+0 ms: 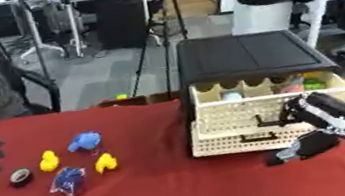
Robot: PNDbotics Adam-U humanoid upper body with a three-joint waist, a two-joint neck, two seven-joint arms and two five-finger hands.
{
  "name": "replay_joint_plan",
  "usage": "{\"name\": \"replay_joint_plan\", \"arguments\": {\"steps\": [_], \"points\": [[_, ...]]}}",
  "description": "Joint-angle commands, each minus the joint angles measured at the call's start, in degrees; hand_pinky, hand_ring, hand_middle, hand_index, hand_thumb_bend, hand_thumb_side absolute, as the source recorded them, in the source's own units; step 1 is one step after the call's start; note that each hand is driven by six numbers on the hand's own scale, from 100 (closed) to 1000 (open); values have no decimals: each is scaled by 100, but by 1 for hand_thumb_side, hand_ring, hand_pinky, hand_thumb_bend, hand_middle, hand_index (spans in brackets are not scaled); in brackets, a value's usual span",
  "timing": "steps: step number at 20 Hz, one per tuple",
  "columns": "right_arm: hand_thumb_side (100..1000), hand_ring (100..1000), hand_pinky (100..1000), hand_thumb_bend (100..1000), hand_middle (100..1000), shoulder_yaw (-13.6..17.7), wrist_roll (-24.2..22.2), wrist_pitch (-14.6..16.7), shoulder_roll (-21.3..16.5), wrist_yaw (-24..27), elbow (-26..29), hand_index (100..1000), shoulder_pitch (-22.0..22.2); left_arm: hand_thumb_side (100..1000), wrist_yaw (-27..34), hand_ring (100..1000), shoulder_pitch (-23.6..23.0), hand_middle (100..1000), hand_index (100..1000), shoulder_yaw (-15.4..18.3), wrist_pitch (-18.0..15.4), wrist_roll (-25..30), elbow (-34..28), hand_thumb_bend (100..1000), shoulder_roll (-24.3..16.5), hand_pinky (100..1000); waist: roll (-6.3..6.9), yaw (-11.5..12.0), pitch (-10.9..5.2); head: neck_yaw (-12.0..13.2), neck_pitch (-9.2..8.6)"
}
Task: Pick up objects from table and place into drawer.
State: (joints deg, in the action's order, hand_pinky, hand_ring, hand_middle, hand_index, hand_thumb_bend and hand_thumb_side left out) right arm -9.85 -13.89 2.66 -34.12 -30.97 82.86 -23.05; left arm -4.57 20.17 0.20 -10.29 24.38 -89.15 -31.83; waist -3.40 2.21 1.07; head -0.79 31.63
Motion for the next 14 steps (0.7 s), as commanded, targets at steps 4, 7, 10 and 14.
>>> {"name": "replay_joint_plan", "arguments": {"steps": [4, 7, 10, 14], "points": [[563, 100, 100, 1000, 100, 25, 5, 0, -203, 140, 444, 416, 188, 712, -12, 583, 46, 640, 823, 90, 5, 11, -89, 100, -217, 621, 5, -26, -43, 23, 2], [567, 100, 100, 1000, 100, 41, 14, -26, -202, 178, 599, 416, 268, 711, -20, 583, 41, 640, 823, 89, 1, 24, -84, 100, -219, 622, 0, -39, -41, 27, 2], [570, 100, 100, 1000, 100, 59, 25, -53, -200, 209, 714, 415, 339, 712, -26, 583, 40, 641, 823, 95, -1, 28, -81, 100, -223, 622, 2, -48, -39, 34, -5], [571, 100, 100, 1000, 100, 71, 35, -68, -197, 245, 854, 416, 438, 712, -22, 584, 33, 641, 823, 99, -2, 25, -78, 100, -233, 623, 5, -62, -39, 39, -9]]}}
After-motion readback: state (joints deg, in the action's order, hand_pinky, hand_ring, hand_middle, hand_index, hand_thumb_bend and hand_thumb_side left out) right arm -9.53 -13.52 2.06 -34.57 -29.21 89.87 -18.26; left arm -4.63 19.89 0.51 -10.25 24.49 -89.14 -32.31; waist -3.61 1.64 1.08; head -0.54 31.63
